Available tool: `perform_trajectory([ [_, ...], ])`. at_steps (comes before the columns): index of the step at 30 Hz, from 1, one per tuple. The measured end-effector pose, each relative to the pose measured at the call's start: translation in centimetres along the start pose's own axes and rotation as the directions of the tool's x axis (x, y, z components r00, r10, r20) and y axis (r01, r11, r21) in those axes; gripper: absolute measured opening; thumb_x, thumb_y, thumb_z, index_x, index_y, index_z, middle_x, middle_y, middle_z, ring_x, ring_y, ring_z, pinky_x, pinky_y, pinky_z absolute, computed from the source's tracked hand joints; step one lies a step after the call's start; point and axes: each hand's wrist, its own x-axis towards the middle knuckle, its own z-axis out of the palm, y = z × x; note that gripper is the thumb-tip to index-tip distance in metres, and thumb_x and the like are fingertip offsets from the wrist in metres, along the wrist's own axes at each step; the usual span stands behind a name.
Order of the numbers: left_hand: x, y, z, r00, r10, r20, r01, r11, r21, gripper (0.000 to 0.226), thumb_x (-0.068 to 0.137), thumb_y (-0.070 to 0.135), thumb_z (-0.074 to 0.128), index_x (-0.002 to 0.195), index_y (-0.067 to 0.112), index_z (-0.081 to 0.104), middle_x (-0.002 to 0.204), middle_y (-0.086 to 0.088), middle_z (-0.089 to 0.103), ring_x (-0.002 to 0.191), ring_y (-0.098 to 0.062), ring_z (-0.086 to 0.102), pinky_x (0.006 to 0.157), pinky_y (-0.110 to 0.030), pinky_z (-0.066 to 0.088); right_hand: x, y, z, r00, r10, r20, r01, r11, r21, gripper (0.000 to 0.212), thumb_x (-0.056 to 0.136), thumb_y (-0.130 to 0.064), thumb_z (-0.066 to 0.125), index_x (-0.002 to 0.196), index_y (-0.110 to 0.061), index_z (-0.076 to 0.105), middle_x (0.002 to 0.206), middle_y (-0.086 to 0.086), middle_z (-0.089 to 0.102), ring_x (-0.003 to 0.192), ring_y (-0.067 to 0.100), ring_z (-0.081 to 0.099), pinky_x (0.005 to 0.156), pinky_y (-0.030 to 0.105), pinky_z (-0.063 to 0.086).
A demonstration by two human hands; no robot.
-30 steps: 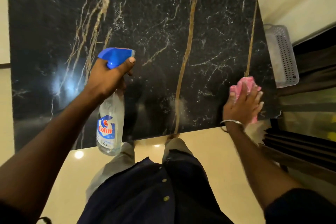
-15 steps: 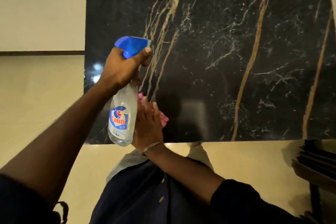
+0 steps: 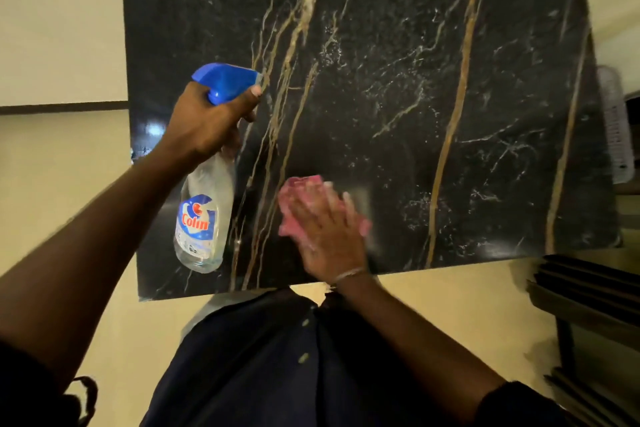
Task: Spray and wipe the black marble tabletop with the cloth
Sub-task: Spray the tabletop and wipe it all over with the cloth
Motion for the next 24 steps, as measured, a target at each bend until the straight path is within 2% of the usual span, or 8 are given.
perform_trajectory([
  [3, 1.2, 1.6, 2.0, 1.000, 0.009, 0.026, -0.009, 1.000, 0.004, 0.044, 0.092, 0.043, 0.060, 0.110, 0.003, 0.059, 0.071, 0.004, 0.064, 0.048, -0.009, 0.058, 0.049, -0.024, 0.050, -2.6, 9.3, -1.4, 0.962, 0.267, -0.059, -0.270, 0.961, -0.062, 0.070, 0.091, -0.040, 0.050, 0.155, -0.027, 0.025, 0.164, 0.010, 0.014, 0.151, 0.035, 0.008, 0.118, 0.059, 0.014],
  [9, 3.2, 4.5, 5.8, 0.999, 0.020, 0.031, -0.020, 1.000, -0.011, 0.041, 0.092, 0.041, 0.060, 0.107, 0.003, 0.059, 0.069, 0.006, 0.063, 0.050, -0.008, 0.058, 0.054, -0.028, 0.051, -5.4, 24.6, -5.0, 0.722, 0.678, -0.143, -0.684, 0.729, 0.001, 0.059, 0.102, -0.050, 0.027, 0.155, -0.026, 0.023, 0.164, 0.010, 0.014, 0.150, 0.034, 0.014, 0.119, 0.056, 0.016],
  [13, 4.3, 5.9, 7.7, 0.999, 0.025, 0.019, -0.025, 1.000, 0.002, 0.033, 0.092, 0.042, 0.060, 0.099, 0.010, 0.061, 0.063, 0.008, 0.064, 0.051, -0.005, 0.058, 0.062, -0.031, 0.050, -5.0, 33.1, -7.3, 0.489, 0.855, -0.176, -0.852, 0.511, 0.115, 0.060, 0.102, -0.052, 0.025, 0.154, -0.023, 0.029, 0.161, 0.015, 0.021, 0.149, 0.037, 0.018, 0.117, 0.057, 0.018],
  [15, 4.9, 6.3, 8.4, 1.000, 0.025, 0.009, -0.026, 1.000, 0.001, 0.034, 0.091, 0.045, 0.059, 0.101, 0.013, 0.061, 0.079, -0.002, 0.069, 0.056, -0.007, 0.059, 0.066, -0.035, 0.051, -3.5, 35.9, -8.3, 0.419, 0.894, -0.160, -0.890, 0.439, 0.121, 0.063, 0.100, -0.054, 0.023, 0.154, -0.021, 0.028, 0.162, 0.015, 0.019, 0.149, 0.037, 0.015, 0.117, 0.058, 0.016],
  [18, 6.0, 6.9, 9.3, 0.999, 0.048, -0.001, -0.048, 0.999, -0.001, 0.040, 0.092, 0.043, 0.059, 0.111, 0.008, 0.058, 0.092, -0.012, 0.069, 0.053, -0.009, 0.059, 0.058, -0.031, 0.052, 0.0, 36.6, -8.8, 0.329, 0.932, -0.151, -0.923, 0.351, 0.155, 0.067, 0.097, -0.057, 0.017, 0.155, -0.024, 0.025, 0.164, 0.012, 0.013, 0.151, 0.036, 0.008, 0.119, 0.058, 0.007],
  [19, 6.3, 7.0, 9.4, 0.999, 0.047, -0.008, -0.047, 0.999, -0.003, 0.043, 0.093, 0.043, 0.059, 0.115, 0.006, 0.056, 0.092, -0.011, 0.068, 0.052, -0.009, 0.059, 0.055, -0.028, 0.051, 1.5, 35.8, -8.6, 0.327, 0.932, -0.157, -0.923, 0.350, 0.159, 0.067, 0.098, -0.057, 0.016, 0.155, -0.025, 0.024, 0.164, 0.012, 0.011, 0.151, 0.036, 0.007, 0.119, 0.058, 0.007],
  [21, 6.9, 7.2, 9.4, 0.999, 0.033, -0.027, -0.034, 0.999, -0.031, 0.048, 0.091, 0.045, 0.060, 0.117, 0.005, 0.055, 0.090, -0.009, 0.068, 0.051, -0.010, 0.059, 0.051, -0.027, 0.050, 4.9, 33.3, -8.2, 0.393, 0.903, -0.174, -0.898, 0.417, 0.139, 0.066, 0.098, -0.058, 0.014, 0.156, -0.026, 0.020, 0.164, 0.013, 0.010, 0.151, 0.037, 0.006, 0.119, 0.059, 0.006],
  [24, 7.7, 7.1, 8.5, 0.999, 0.017, -0.044, -0.019, 0.998, -0.059, 0.048, 0.089, 0.046, 0.062, 0.115, 0.006, 0.057, 0.088, -0.007, 0.069, 0.052, -0.010, 0.060, 0.051, -0.027, 0.052, 11.5, 28.1, -7.5, 0.609, 0.775, -0.167, -0.775, 0.627, 0.083, 0.062, 0.099, -0.054, 0.018, 0.156, -0.029, 0.018, 0.164, 0.014, 0.010, 0.150, 0.038, 0.006, 0.119, 0.059, 0.005],
])
